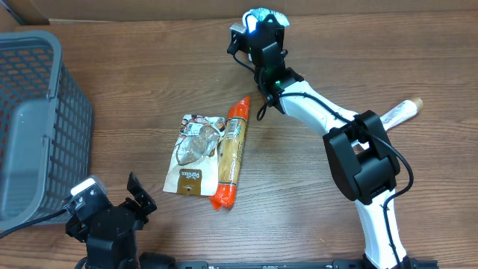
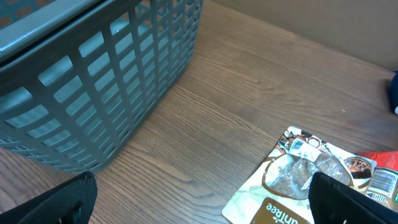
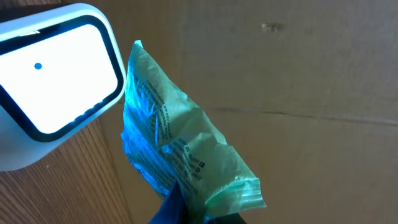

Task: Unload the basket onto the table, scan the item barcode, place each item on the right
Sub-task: 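Carry the green pack up to the white scanner and hold it there, then move the green pack right and drop it beside the white tube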

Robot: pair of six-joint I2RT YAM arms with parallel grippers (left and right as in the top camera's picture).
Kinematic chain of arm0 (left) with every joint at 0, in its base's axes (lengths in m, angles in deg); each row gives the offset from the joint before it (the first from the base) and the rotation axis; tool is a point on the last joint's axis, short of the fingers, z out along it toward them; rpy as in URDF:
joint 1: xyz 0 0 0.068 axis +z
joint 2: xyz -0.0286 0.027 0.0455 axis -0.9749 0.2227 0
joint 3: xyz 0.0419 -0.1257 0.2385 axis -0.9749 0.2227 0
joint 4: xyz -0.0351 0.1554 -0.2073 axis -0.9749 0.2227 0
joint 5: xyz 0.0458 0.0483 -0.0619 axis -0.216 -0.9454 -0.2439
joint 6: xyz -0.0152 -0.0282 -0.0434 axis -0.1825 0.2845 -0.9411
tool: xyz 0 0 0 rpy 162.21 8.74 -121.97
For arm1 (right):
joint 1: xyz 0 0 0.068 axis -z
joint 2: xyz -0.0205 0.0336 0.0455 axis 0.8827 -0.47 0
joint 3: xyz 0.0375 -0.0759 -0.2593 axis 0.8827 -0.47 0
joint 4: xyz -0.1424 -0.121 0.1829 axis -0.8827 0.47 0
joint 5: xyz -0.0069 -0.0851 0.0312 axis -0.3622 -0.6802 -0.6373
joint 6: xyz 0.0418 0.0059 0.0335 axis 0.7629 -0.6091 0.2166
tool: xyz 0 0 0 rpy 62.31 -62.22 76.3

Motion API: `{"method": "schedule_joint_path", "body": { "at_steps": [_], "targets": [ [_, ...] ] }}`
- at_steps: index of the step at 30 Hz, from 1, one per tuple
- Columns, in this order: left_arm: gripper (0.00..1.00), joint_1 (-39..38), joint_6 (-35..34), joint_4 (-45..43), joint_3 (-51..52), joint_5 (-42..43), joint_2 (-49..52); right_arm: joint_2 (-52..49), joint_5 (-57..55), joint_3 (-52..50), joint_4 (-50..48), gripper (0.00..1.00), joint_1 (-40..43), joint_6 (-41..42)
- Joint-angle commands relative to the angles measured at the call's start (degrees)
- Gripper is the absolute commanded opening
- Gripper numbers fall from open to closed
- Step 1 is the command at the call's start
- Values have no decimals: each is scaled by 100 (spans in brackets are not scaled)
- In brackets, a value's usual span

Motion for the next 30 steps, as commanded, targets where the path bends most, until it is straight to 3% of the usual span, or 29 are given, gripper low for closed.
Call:
{"method": "schedule_joint_path", "body": {
  "at_steps": [1,7,12,13,16,17,19,21,25,30],
  "targets": [
    [100,-24,-79,-13,13,-96,-15,-22,-155,162,-81,4,7,-35],
    [100,-24,-79,-15,13,-96,-15,321,-76,162,160,4,-13,994],
    [100,-24,-79,-13,13,-96,-15,1137,210,162,1429,4,-13,2092],
    [100,-24,-79,-15,13,-96,-15,1565,236,164,1985,4,-13,2837],
    [100,-24,-79,-15,13,-96,-15,2243,734,166,3139,4,42,3936],
    [99,-24,-79,-15,13,-96,-15,2717,1394,168,4004,4,146,4802],
    [99,-24,-79,-15,13,-96,-15,3110,2343,168,4765,4,323,5517],
    [100,-24,-79,-15,13,-96,-15,3482,3987,168,5458,4,673,6046],
    [99,-24,-79,-15,13,-96,-15,3851,6249,168,6345,4,1705,6953],
    [100,-24,-79,-7,13,-96,-15,3762,6752,55,7138,4,3023,8317]
  ]
}}
